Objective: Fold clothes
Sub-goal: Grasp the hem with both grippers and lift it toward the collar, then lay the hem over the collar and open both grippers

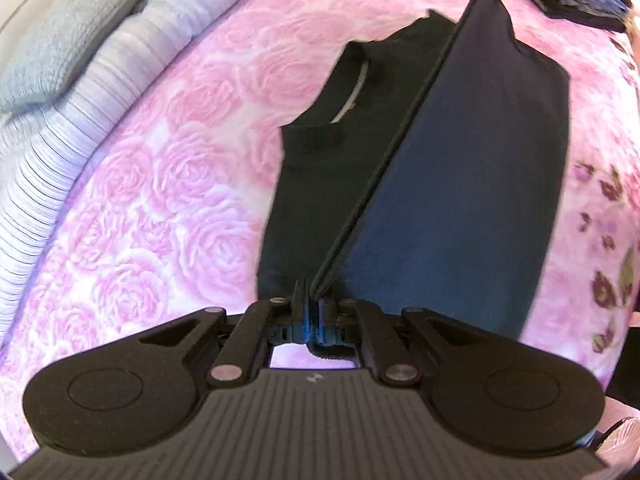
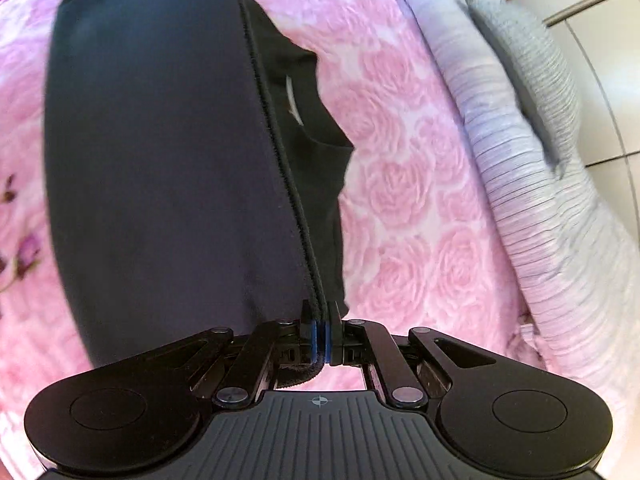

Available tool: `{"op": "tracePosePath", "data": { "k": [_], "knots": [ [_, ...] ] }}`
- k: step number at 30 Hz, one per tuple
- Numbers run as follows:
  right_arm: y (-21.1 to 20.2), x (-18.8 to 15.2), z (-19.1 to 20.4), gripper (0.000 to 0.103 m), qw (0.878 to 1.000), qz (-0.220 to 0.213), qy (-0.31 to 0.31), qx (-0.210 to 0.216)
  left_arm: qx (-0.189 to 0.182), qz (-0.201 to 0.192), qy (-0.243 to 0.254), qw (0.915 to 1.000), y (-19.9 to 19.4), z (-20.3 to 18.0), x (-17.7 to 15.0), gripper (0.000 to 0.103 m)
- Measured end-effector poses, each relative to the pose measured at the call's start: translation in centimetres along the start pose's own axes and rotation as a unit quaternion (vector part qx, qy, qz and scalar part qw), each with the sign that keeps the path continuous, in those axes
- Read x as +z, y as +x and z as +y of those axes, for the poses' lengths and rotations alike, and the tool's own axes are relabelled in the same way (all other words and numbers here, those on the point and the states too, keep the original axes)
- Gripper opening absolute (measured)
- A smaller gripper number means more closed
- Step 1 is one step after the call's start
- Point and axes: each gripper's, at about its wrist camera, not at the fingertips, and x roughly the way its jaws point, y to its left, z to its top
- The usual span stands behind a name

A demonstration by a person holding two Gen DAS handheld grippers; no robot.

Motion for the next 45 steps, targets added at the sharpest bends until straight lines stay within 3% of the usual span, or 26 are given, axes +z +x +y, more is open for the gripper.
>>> {"op": "tracePosePath", "data": {
  "k": [13, 16, 18, 20, 21, 22, 24, 28, 32, 34, 35, 37, 39, 41, 42, 45],
  "knots": [
    [8.8, 2.2, -7.3, 0.002, 0.999, -0.010, 0.028, 0.043, 0.002, 0.043, -0.052, 0.9977, 8.7, 7.5, 3.3, 0.004],
    [11.7, 2.4, -8.0, 0.002, 0.997, -0.004, 0.051, 0.065, 0.003, 0.055, -0.073, 0.9958, 11.0, 8.5, 3.2, 0.010],
    [13.3, 2.2, -8.4, 0.002, 0.995, 0.002, 0.072, 0.075, 0.007, 0.061, -0.092, 0.9938, 12.3, 9.0, 3.1, 0.024],
    [14.4, 1.9, -8.9, 0.003, 0.992, 0.003, 0.103, 0.079, 0.012, 0.063, -0.108, 0.9921, 13.0, 9.3, 2.9, 0.029],
    [14.6, 1.7, -9.3, 0.007, 0.989, -0.001, 0.123, 0.078, 0.015, 0.062, -0.115, 0.9914, 13.2, 9.4, 2.8, 0.032],
    [14.6, 1.4, -9.7, 0.019, 0.987, -0.005, 0.144, 0.074, 0.017, 0.061, -0.120, 0.9908, 13.2, 9.5, 2.7, 0.034],
    [14.1, 0.5, -10.4, 0.035, 0.980, -0.016, 0.189, 0.066, 0.020, 0.055, -0.136, 0.9890, 12.9, 9.7, 2.3, 0.039],
    [13.1, -2.6, -13.0, 0.052, 0.942, -0.036, 0.322, 0.092, 0.018, 0.045, -0.175, 0.9833, 12.0, 10.5, 1.5, 0.048],
    [12.2, -5.7, -14.6, 0.056, 0.885, -0.058, 0.441, 0.136, -0.013, 0.027, -0.247, 0.9685, 10.8, 12.2, 0.5, 0.049],
    [11.7, -7.0, -15.2, 0.056, 0.861, -0.075, 0.477, 0.160, -0.019, 0.020, -0.259, 0.9656, 10.1, 12.9, 0.3, 0.052],
    [11.5, -7.2, -15.3, 0.056, 0.861, -0.075, 0.479, 0.152, -0.017, 0.020, -0.258, 0.9658, 9.9, 13.1, 0.3, 0.059],
    [11.0, -7.4, -15.8, 0.056, 0.859, -0.078, 0.485, 0.141, -0.026, 0.023, -0.263, 0.9641, 9.6, 13.4, 0.4, 0.060],
    [10.6, -8.3, -16.5, 0.056, 0.829, -0.094, 0.529, 0.153, -0.045, 0.018, -0.279, 0.9591, 9.4, 13.9, 0.3, 0.059],
    [10.4, -9.5, -17.3, 0.056, 0.791, -0.117, 0.576, 0.169, -0.054, 0.012, -0.286, 0.9567, 9.1, 14.1, 0.1, 0.060],
    [10.2, -9.8, -17.5, 0.056, 0.781, -0.123, 0.588, 0.170, -0.054, 0.009, -0.289, 0.9557, 9.0, 14.3, 0.0, 0.060],
    [9.3, -9.7, -17.6, 0.056, 0.799, -0.109, 0.575, 0.139, -0.049, -0.001, -0.322, 0.9455, 8.7, 15.0, -0.7, 0.060]
  ]
}}
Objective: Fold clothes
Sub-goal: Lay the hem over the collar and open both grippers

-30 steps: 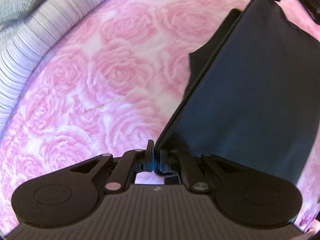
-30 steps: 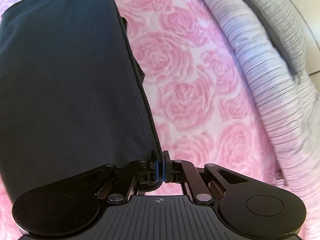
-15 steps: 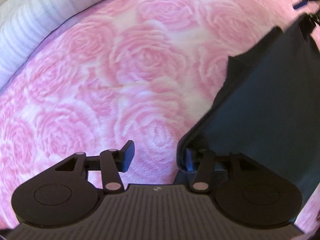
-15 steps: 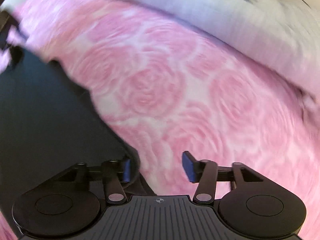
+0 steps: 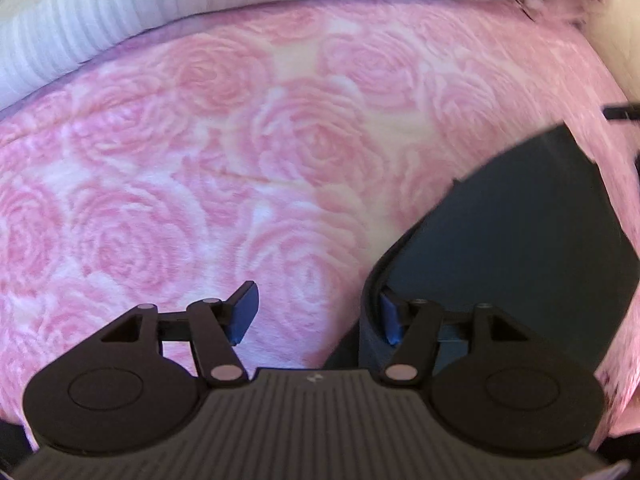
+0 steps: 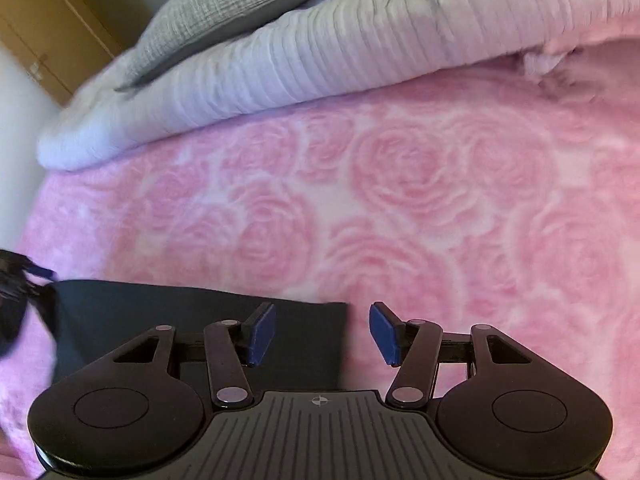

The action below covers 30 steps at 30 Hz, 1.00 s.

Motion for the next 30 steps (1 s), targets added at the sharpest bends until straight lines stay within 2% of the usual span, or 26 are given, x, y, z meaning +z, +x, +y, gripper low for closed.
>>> {"op": "tracePosePath", "data": {
  "k": [3, 5, 10, 13, 16, 22, 26, 28, 29, 30],
  "knots": [
    [-0.5, -1.0, 0.7, 0.056, 1.000, 0.009, -0.014, -0.007, -0.004, -0.021, -0.050, 0.9985, -0.9, 1.5, -0.1, 0.059],
    [-0.8, -2.4, 1.1, 0.056, 1.000, 0.015, -0.016, -0.002, 0.007, -0.035, -0.074, 0.9966, -1.7, 2.6, -0.1, 0.059],
    [-1.8, -7.8, 2.3, 0.056, 0.999, 0.037, -0.005, 0.013, 0.019, -0.051, -0.089, 0.9946, -4.2, 2.5, -2.7, 0.059],
    [-2.6, -11.3, 2.8, 0.056, 0.998, 0.051, 0.020, 0.021, 0.009, -0.046, -0.087, 0.9951, -5.3, 0.6, -6.4, 0.059],
    [-3.6, -14.7, 3.2, 0.056, 0.996, 0.063, 0.053, 0.020, -0.004, -0.027, -0.097, 0.9949, -5.5, -2.1, -11.5, 0.059],
    [-5.7, -19.0, 3.8, 0.056, 0.993, 0.073, 0.091, 0.022, -0.043, 0.014, -0.119, 0.9919, -4.3, -7.8, -20.4, 0.056],
    [-6.6, -20.7, 4.0, 0.056, 0.993, 0.075, 0.094, 0.017, -0.064, 0.017, -0.125, 0.9899, -3.1, -10.0, -23.4, 0.044],
    [-6.8, -21.3, 4.1, 0.056, 0.993, 0.077, 0.086, 0.015, -0.076, 0.019, -0.125, 0.9890, -2.4, -10.4, -24.2, 0.031],
    [-6.9, -21.5, 4.1, 0.056, 0.993, 0.077, 0.083, 0.016, -0.083, 0.021, -0.124, 0.9886, -2.1, -10.6, -24.4, 0.020],
    [-6.8, -21.7, 4.0, 0.055, 0.994, 0.077, 0.080, 0.018, -0.082, 0.022, -0.117, 0.9896, -2.0, -10.7, -24.5, 0.014]
  ]
}}
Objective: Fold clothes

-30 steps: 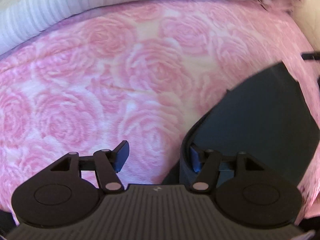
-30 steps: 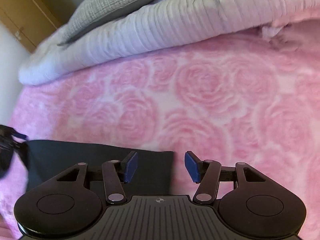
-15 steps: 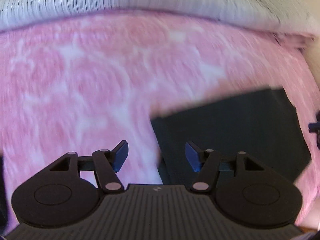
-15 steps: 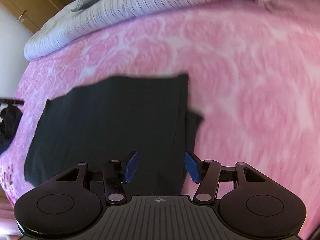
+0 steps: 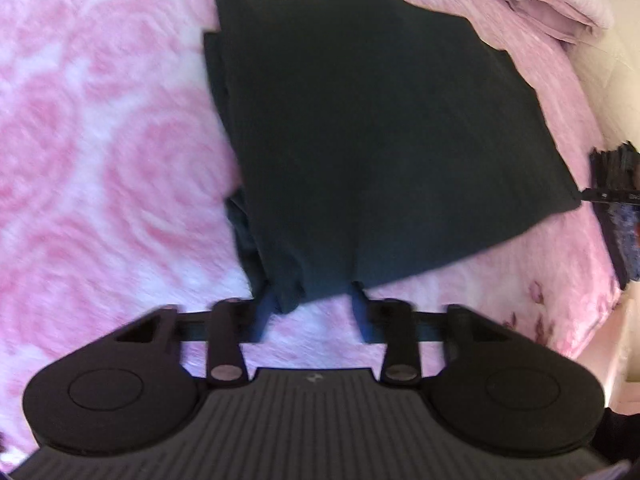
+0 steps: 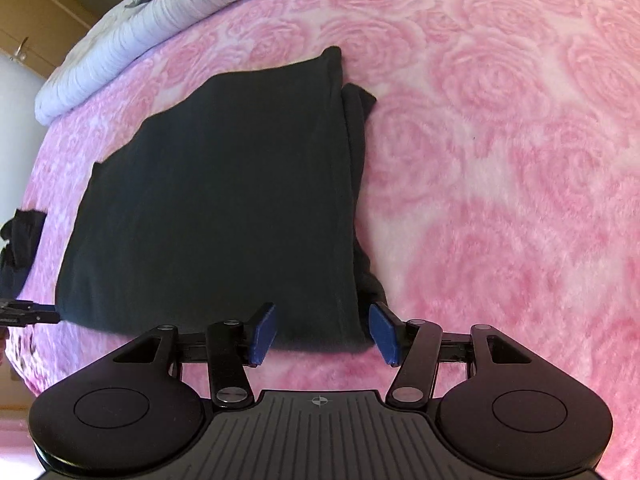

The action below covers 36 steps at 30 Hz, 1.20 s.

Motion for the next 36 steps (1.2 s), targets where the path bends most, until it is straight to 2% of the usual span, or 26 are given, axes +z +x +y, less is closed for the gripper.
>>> {"op": "tracePosePath", "data": {
  "k": [1, 2, 4, 5, 6, 7, 11, 16, 20, 21, 23, 24, 25, 26, 27, 28, 29, 30, 31, 33, 35, 36],
  "knots": [
    [0.1, -0.1, 0.0, 0.054, 1.000, 0.000, -0.003, 0.001, 0.003, 0.001, 0.008, 1.0000, 0.1, -0.1, -0.1, 0.012],
    [0.2, -0.3, -0.1, 0.051, 1.000, 0.000, -0.007, 0.003, 0.002, 0.002, 0.014, 0.9999, 0.1, -0.1, -0.1, 0.004],
    [0.4, -0.2, -0.4, 0.031, 1.000, 0.001, -0.008, 0.006, 0.002, 0.007, 0.027, 0.9996, 0.0, 0.2, 0.1, 0.000],
    [0.6, -0.2, -0.6, 0.027, 1.000, 0.002, -0.006, 0.006, 0.001, 0.010, 0.037, 0.9993, -0.2, 0.3, 0.2, 0.000],
    [0.7, -0.2, -0.8, 0.008, 1.000, 0.005, -0.001, 0.007, 0.002, 0.013, 0.048, 0.9988, -0.4, 0.4, 0.2, 0.000],
    [0.9, -0.2, -1.1, 0.004, 1.000, 0.009, 0.005, 0.009, 0.004, 0.015, 0.057, 0.9982, -0.8, 0.4, 0.0, 0.000],
    [0.1, -1.1, -1.6, 0.002, 1.000, 0.020, 0.004, 0.002, 0.015, 0.016, 0.083, 0.9963, -2.2, 0.8, -1.0, 0.000],
    [-0.1, -2.1, -2.2, 0.002, 1.000, 0.028, 0.006, -0.004, 0.033, 0.044, 0.083, 0.9951, -1.1, 1.7, -2.3, 0.000],
    [0.4, -1.9, -1.4, 0.002, 0.999, 0.034, -0.019, -0.016, 0.058, 0.032, 0.099, 0.9929, -1.6, 1.1, -2.3, 0.000],
    [0.3, -1.9, -1.4, 0.002, 0.999, 0.032, -0.018, -0.018, 0.066, 0.025, 0.108, 0.9917, -2.1, 0.7, -2.2, 0.000],
    [-0.1, -2.1, -1.2, 0.002, 0.999, 0.027, -0.026, -0.037, 0.098, 0.009, 0.160, 0.9822, -2.8, -1.1, -2.5, 0.004],
    [-0.2, -2.2, -0.8, 0.002, 0.998, 0.026, -0.033, -0.051, 0.114, 0.001, 0.187, 0.9757, -3.2, -2.1, -2.6, 0.008],
    [-0.4, -2.2, -0.5, 0.002, 0.997, 0.025, -0.041, -0.066, 0.131, -0.007, 0.226, 0.9654, -3.5, -3.1, -3.0, 0.012],
    [-0.6, -2.4, 0.0, 0.003, 0.995, 0.023, -0.051, -0.081, 0.147, -0.015, 0.266, 0.9526, -3.8, -4.0, -3.4, 0.018],
    [-0.8, -2.6, 0.6, 0.006, 0.993, 0.019, -0.067, -0.097, 0.163, -0.023, 0.313, 0.9354, -3.8, -5.2, -3.9, 0.022],
    [-1.0, -3.1, 1.7, 0.014, 0.988, 0.012, -0.099, -0.115, 0.183, -0.031, 0.360, 0.9142, -3.5, -6.4, -4.5, 0.024],
    [-1.0, -3.6, 2.7, 0.021, 0.983, 0.007, -0.135, -0.128, 0.193, -0.035, 0.392, 0.8989, -2.9, -7.2, -5.0, 0.027],
    [-0.8, -4.3, 4.0, 0.037, 0.974, 0.003, -0.181, -0.138, 0.201, -0.037, 0.421, 0.8836, -2.2, -8.0, -5.4, 0.028],
    [-0.6, -5.0, 5.4, 0.048, 0.962, -0.001, -0.229, -0.147, 0.209, -0.040, 0.450, 0.8674, -1.6, -8.7, -5.9, 0.028],
    [0.4, -6.6, 7.8, 0.052, 0.932, -0.002, -0.326, -0.157, 0.238, -0.039, 0.505, 0.8289, 0.5, -9.7, -6.9, 0.031],
    [2.2, -8.7, 10.3, 0.052, 0.880, 0.007, -0.443, -0.171, 0.265, -0.036, 0.549, 0.7919, 2.5, -10.2, -7.8, 0.031],
    [3.1, -9.5, 11.0, 0.052, 0.858, 0.007, -0.482, -0.179, 0.277, -0.034, 0.562, 0.7787, 3.2, -10.1, -7.9, 0.031]
  ]
}}
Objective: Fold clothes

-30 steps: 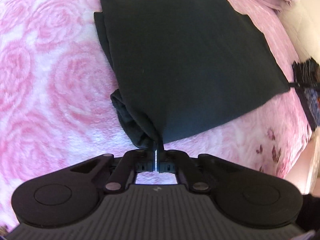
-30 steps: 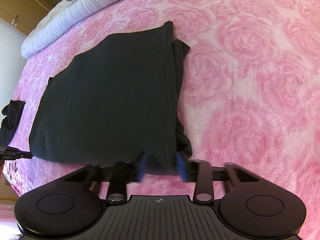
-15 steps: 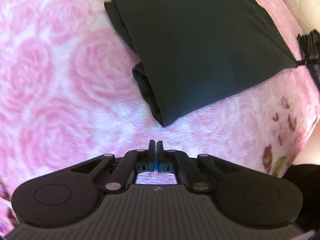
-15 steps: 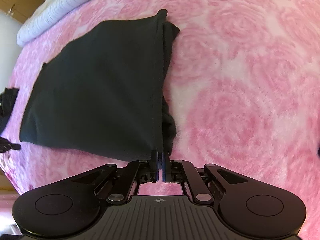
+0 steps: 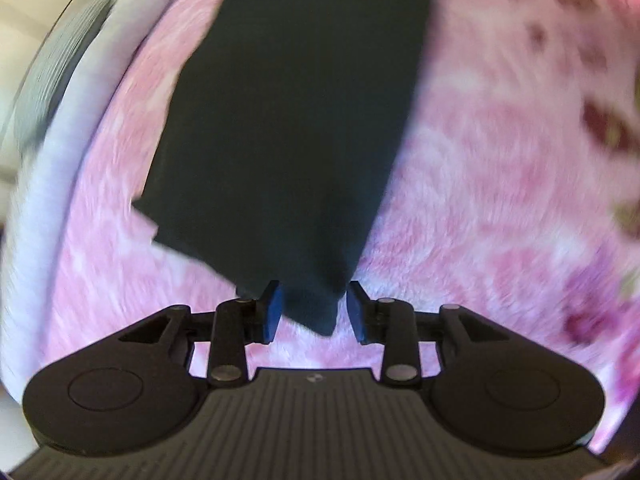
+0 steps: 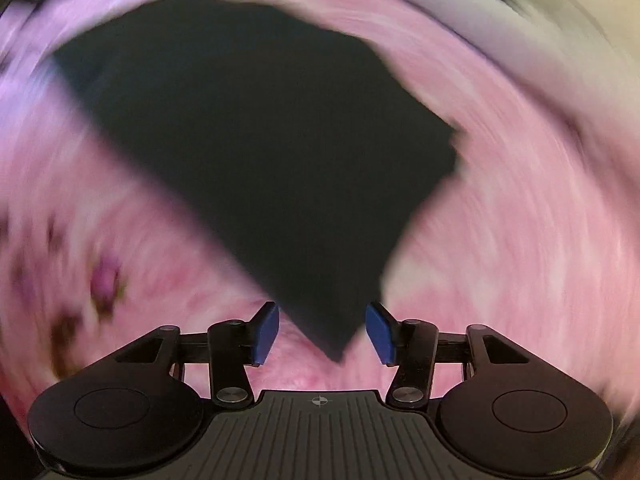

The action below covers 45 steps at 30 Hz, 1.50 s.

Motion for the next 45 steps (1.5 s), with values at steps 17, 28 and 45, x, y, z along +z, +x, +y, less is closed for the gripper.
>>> {"op": "tracePosePath", "data": {
  "k": [17, 28, 45],
  "knots": [
    [1.7, -3.2, 4.4, 0.002, 0.977, 0.001, -0.190, -0.101, -0.011, -0.007, 0.022, 0.9997, -2.2, -1.6, -0.1, 0.001],
    [1.1, -7.4, 6.4, 0.002, 0.978, 0.047, -0.184, -0.083, -0.070, 0.012, -0.007, 0.9974, -4.5, -5.1, 0.6, 0.004],
    [-4.2, 6.5, 19.6, 0.045, 0.986, 0.083, 0.026, -0.142, -0.036, -0.110, 0.147, 0.9824, -2.4, 6.2, -7.8, 0.039]
  ]
}}
